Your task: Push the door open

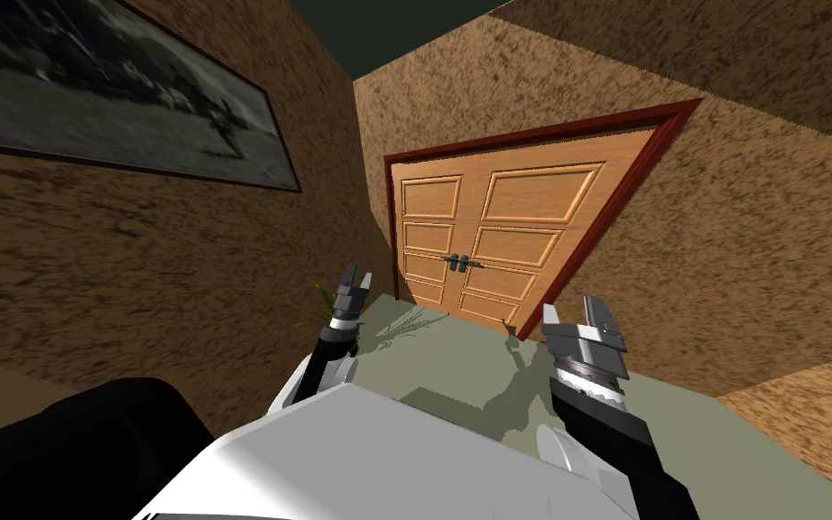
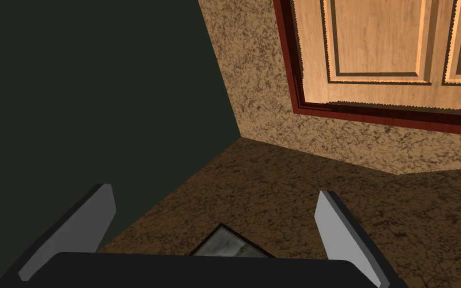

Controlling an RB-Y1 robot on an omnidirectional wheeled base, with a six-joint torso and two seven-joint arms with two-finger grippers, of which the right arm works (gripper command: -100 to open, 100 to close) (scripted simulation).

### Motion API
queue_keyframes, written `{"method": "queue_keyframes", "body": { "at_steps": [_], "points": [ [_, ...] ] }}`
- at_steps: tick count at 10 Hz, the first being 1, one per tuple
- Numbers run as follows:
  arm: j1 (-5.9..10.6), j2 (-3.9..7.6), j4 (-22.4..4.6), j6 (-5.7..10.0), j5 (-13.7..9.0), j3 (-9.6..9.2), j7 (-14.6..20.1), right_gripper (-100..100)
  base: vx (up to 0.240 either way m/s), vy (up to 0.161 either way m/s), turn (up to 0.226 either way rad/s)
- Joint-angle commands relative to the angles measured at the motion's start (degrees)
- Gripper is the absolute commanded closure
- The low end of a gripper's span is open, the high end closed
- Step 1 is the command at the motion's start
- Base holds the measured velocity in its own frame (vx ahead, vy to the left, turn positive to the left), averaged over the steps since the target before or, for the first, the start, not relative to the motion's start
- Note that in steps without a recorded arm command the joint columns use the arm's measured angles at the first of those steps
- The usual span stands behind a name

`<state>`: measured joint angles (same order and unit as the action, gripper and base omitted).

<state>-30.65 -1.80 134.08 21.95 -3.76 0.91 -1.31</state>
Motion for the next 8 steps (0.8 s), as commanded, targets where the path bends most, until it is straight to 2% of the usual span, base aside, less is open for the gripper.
{"method": "queue_keyframes", "body": {
  "at_steps": [1,8],
  "points": [
    [0.67,0.70,-1.58,0.13,-0.28,0.09,0.25,-100,0.056,0.001,0.037],
    [4.60,4.45,-10.77,0.91,-1.94,0.63,1.73,-100,0.118,0.016,0.031]
  ]
}}
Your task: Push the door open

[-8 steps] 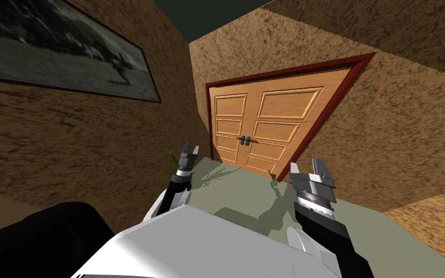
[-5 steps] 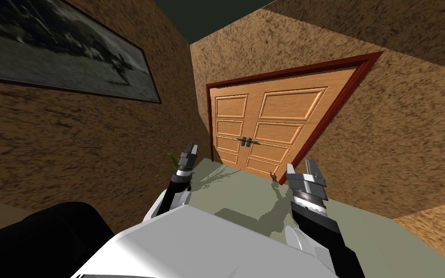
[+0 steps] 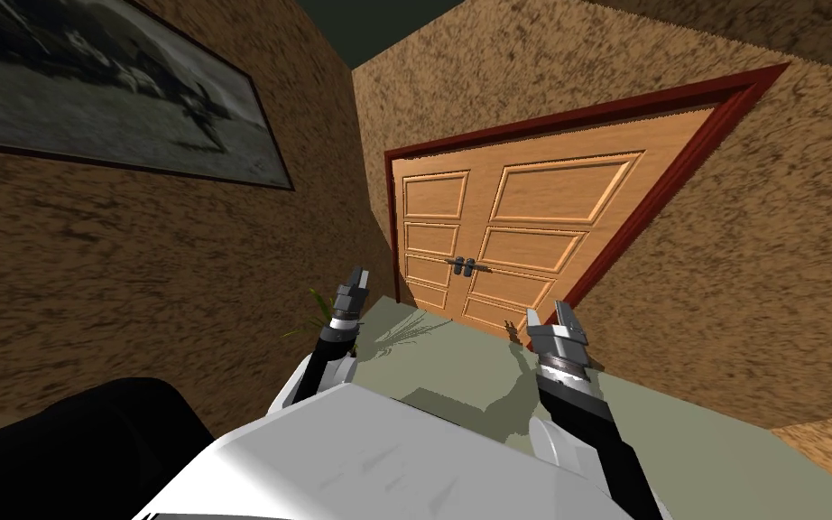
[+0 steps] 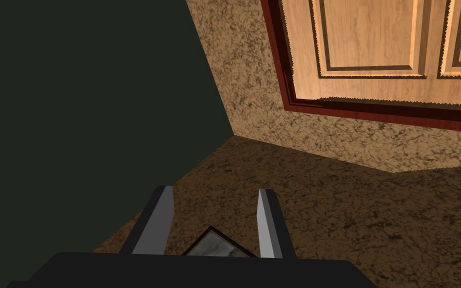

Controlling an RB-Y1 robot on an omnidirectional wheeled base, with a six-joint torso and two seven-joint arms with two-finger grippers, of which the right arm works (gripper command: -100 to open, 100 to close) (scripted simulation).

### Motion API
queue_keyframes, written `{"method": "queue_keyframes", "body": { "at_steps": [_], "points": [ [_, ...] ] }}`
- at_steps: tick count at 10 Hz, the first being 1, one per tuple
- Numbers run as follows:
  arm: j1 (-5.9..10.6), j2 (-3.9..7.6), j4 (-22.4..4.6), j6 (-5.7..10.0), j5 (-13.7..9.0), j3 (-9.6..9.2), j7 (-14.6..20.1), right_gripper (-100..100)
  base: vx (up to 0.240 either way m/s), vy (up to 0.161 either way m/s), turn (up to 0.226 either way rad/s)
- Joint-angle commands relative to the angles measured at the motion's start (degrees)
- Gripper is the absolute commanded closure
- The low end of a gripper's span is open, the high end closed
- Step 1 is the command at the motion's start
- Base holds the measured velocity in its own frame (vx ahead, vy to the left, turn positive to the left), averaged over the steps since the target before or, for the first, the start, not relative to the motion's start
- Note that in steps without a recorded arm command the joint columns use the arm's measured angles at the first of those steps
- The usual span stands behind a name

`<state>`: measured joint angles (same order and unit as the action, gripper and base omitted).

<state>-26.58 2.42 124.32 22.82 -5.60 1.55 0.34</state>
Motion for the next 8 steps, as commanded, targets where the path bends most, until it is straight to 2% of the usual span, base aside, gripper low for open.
{"method": "queue_keyframes", "body": {
  "at_steps": [1,8],
  "points": [
    [1.14,0.79,-2.45,0.16,-0.35,0.07,0.31,-100,0.099,0.015,0.034],
    [6.01,5.12,-13.76,1.13,-2.41,0.73,2.14,-100,0.096,0.019,0.039]
  ]
}}
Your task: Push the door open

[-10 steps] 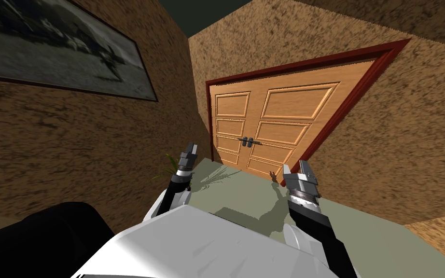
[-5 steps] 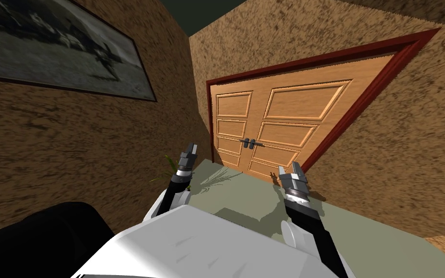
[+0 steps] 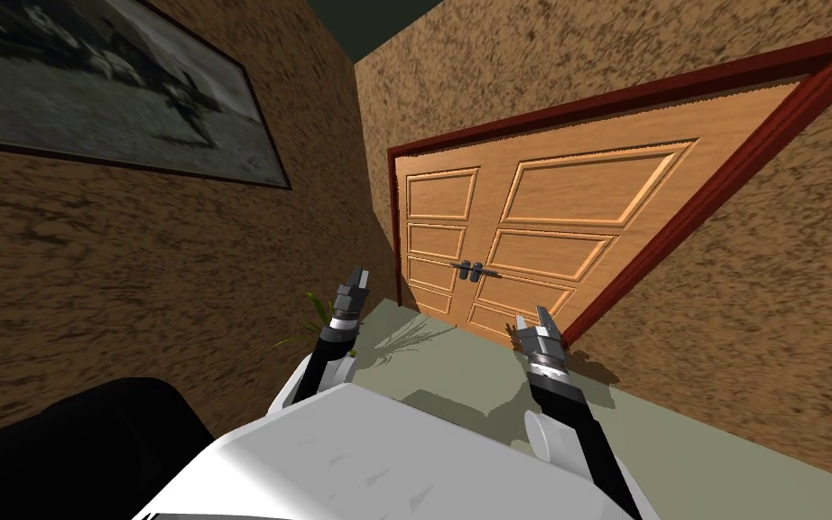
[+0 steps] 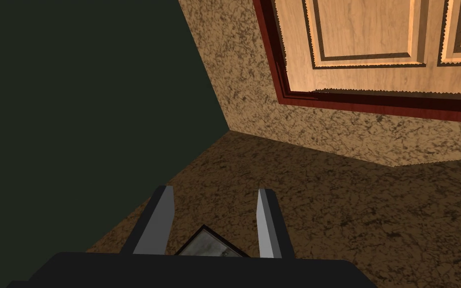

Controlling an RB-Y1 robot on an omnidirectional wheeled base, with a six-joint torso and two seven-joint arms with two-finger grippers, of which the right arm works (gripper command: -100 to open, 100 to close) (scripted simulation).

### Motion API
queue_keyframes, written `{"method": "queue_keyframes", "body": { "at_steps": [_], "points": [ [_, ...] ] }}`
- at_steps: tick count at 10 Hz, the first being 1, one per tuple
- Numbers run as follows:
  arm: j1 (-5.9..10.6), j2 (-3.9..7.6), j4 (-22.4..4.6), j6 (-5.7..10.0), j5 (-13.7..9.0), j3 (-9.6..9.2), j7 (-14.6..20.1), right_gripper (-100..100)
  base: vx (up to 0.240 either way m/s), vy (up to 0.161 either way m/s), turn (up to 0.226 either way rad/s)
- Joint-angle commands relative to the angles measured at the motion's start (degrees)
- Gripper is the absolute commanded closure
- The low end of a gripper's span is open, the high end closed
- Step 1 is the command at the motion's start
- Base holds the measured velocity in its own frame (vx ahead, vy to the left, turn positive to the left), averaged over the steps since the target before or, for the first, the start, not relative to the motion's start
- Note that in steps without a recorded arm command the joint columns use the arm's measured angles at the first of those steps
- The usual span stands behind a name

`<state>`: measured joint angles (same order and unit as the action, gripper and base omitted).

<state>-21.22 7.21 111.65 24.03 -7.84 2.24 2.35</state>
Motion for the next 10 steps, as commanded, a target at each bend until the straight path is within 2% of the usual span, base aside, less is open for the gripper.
{"method": "queue_keyframes", "body": {
  "at_steps": [1,8,9,10],
  "points": [
    [1.45,1.01,-2.86,0.07,-0.50,0.15,0.43,-100,0.099,0.015,0.041],
    [7.24,6.00,-16.01,1.22,-2.94,0.94,2.60,-100,0.101,0.015,0.047],
    [7.24,6.00,-16.59,1.22,-2.94,0.94,2.60,-100,0.075,0.015,0.014],
    [8.10,6.73,-18.61,1.39,-3.31,1.06,2.93,-100,0.051,0.013,0.024]
  ]
}}
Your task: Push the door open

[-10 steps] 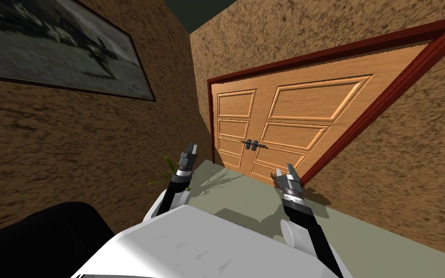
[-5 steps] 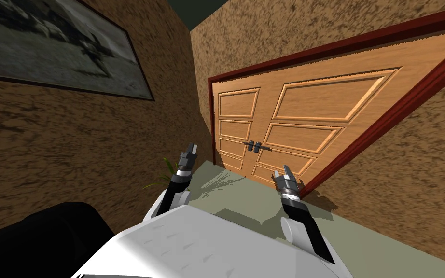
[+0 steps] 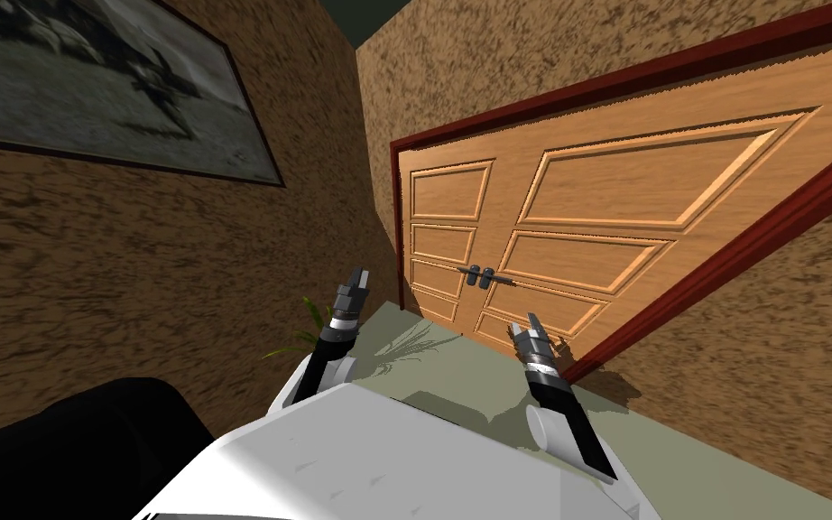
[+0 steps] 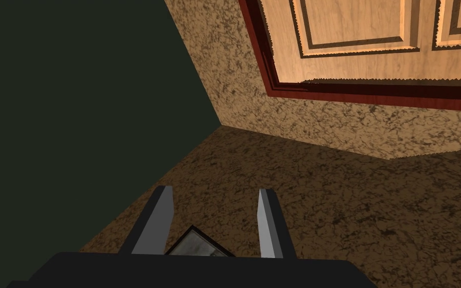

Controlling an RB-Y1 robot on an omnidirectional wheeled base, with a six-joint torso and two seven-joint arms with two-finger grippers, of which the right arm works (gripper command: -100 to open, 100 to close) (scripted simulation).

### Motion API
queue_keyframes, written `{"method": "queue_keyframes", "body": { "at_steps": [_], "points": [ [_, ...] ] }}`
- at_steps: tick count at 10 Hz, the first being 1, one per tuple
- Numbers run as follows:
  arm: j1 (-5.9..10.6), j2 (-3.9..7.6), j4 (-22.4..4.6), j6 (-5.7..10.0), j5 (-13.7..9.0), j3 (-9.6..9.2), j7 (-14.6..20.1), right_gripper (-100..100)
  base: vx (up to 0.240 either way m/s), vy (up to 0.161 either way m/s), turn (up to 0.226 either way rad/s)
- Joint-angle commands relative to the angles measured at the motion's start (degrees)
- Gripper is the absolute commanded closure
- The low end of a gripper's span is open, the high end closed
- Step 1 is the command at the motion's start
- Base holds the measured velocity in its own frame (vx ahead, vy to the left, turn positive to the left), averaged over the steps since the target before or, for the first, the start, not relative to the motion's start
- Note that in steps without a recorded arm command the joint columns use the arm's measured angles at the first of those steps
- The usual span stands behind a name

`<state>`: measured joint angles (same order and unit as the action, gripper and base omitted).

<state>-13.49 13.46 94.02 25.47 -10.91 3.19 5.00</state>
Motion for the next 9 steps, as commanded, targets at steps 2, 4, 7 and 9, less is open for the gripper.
{"method": "queue_keyframes", "body": {
  "at_steps": [2,4,7,9],
  "points": [
    [2.10,1.95,-4.76,0.29,-0.96,0.35,0.92,-100,0.082,0.015,0.057],
    [2.96,2.68,-6.93,0.46,-1.33,0.47,1.25,-100,0.059,0.008,0.020],
    [4.69,4.14,-11.07,0.81,-2.05,0.71,1.90,-100,0.068,0.011,0.034],
    [6.39,5.57,-14.71,1.14,-2.77,0.94,2.53,-100,0.096,0.007,0.047]
  ]
}}
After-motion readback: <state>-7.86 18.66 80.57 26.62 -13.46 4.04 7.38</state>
